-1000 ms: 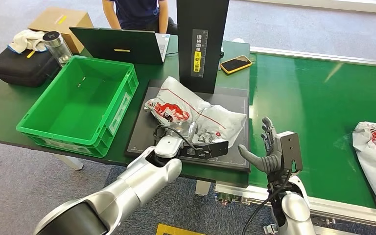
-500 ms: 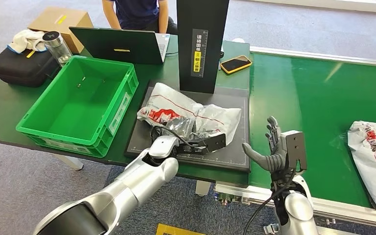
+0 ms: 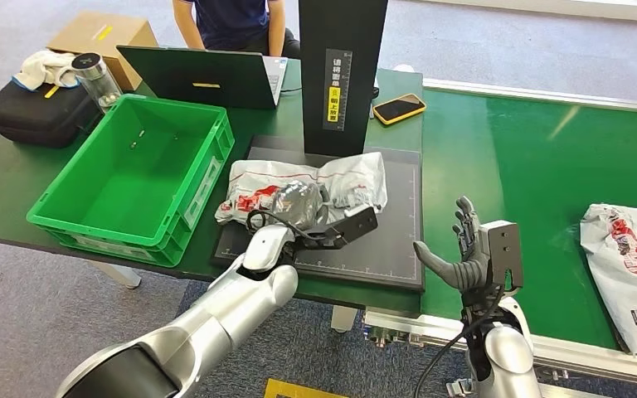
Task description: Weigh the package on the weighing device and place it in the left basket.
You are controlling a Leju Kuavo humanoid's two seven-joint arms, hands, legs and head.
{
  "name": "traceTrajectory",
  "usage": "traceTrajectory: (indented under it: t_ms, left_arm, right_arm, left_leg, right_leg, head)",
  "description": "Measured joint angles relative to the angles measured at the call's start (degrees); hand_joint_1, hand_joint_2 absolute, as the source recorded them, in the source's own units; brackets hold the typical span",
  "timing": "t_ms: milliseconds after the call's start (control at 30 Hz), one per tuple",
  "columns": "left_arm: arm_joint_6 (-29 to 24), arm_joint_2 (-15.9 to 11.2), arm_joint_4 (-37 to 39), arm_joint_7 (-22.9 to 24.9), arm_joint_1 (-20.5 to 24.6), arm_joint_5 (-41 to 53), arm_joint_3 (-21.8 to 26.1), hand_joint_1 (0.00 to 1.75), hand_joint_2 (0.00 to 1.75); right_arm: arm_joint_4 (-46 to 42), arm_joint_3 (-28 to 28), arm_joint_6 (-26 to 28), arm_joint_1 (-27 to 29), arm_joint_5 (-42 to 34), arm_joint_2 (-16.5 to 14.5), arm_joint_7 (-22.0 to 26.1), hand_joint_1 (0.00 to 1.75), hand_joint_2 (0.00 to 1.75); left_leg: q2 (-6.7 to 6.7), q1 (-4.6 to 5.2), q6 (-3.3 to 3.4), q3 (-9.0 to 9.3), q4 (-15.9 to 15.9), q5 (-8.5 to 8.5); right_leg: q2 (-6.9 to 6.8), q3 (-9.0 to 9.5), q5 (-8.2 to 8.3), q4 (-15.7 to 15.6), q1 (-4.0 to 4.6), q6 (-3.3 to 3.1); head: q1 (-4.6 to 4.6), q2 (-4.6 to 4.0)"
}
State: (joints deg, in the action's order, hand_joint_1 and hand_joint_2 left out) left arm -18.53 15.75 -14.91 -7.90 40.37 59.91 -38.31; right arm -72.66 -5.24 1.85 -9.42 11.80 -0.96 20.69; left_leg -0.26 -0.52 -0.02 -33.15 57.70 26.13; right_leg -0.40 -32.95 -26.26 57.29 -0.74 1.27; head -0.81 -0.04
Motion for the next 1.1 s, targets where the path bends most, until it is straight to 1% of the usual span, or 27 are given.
traceTrajectory:
  t_ms: [67,167,233,300,500,633,767,967,1100]
  left_arm:
    - [-6.69,-0.62,-0.53,-1.76,0.19,-0.92,1.72,1.75,1.75]
    - [-14.69,-2.02,-1.71,-3.36,0.85,-1.12,4.57,1.75,1.75]
    - [-18.52,-3.02,-2.79,-3.62,1.25,-0.01,6.05,1.75,1.75]
    - [-20.66,-3.91,-4.36,-3.39,1.38,2.67,7.3,1.75,1.75]
    - [-21.36,-4.93,-10.41,-2.84,1.34,13.96,13.47,1.75,1.75]
    - [-21.36,-5.54,-13.23,0.3,1.32,18.83,17.28,1.75,1.75]
    - [-21.36,-7.09,-15.35,4.53,1.3,21.28,21.41,1.75,1.75]
    - [-21.36,-10.19,-20.7,5.23,1.07,23.04,29.65,1.75,1.75]
    - [-21.36,-11.35,-23.48,7.48,0.91,25.22,33.19,1.75,1.75]
  right_arm:
    - [-0.2,-0.32,-0.11,0.0,0.0,0.0,-0.03,0.0,1.75]
    - [-0.42,-0.88,-0.42,0.02,-0.02,0.0,-0.08,0.0,1.75]
    - [-0.45,-1.18,-0.54,0.03,-0.07,0.0,-0.1,0.0,1.75]
    - [-0.64,-1.41,-0.64,0.03,-0.13,0.0,-0.11,0.0,1.75]
    - [-1.38,-2.68,-0.67,0.08,-0.2,0.0,-0.15,0.0,1.75]
    - [-2.57,-3.78,-0.64,0.92,-0.52,0.01,-0.14,0.0,1.75]
    - [-4.66,-4.82,-0.46,3.1,-0.76,0.0,-0.15,0.0,1.75]
    - [-8.53,-5.96,0.39,7.27,-1.42,0.0,-0.28,0.0,1.75]
    - [-10.44,-6.47,0.48,9.07,-1.5,-0.05,-0.3,0.0,1.75]
  left_leg:
    - [0.0,0.0,0.0,0.0,0.0,0.0]
    - [0.0,-0.01,-0.01,0.01,0.0,-0.01]
    - [0.01,-0.01,-0.01,0.01,0.0,-0.02]
    - [0.01,-0.01,-0.01,0.0,0.0,-0.02]
    - [0.01,0.0,0.0,-0.02,0.01,-0.01]
    - [0.01,0.0,0.0,-0.01,0.01,-0.01]
    - [0.01,-0.01,-0.01,0.0,0.0,-0.01]
    - [0.02,-0.05,-0.03,-0.01,-0.03,-0.02]
    - [0.02,-0.04,-0.02,-0.02,-0.03,-0.02]
  right_leg:
    - [0.0,0.0,0.0,0.0,0.01,0.0]
    - [0.0,0.0,0.0,0.01,0.02,0.0]
    - [0.0,0.0,0.0,0.01,0.02,0.0]
    - [0.0,0.0,0.0,0.02,0.01,0.0]
    - [0.0,-0.01,0.0,0.01,-0.01,0.0]
    - [0.0,-0.01,0.0,0.01,0.0,0.0]
    - [0.0,-0.01,0.0,0.01,0.03,0.0]
    - [0.01,-0.03,-0.02,0.02,0.05,-0.03]
    - [0.0,-0.02,-0.02,0.02,0.04,-0.03]
  head:
    - [0.0,0.01]
    - [0.01,0.01]
    - [0.0,0.01]
    - [-0.01,0.01]
    - [-0.01,0.02]
    - [0.01,0.01]
    - [0.0,0.01]
    - [0.0,0.0]
    - [0.0,0.02]
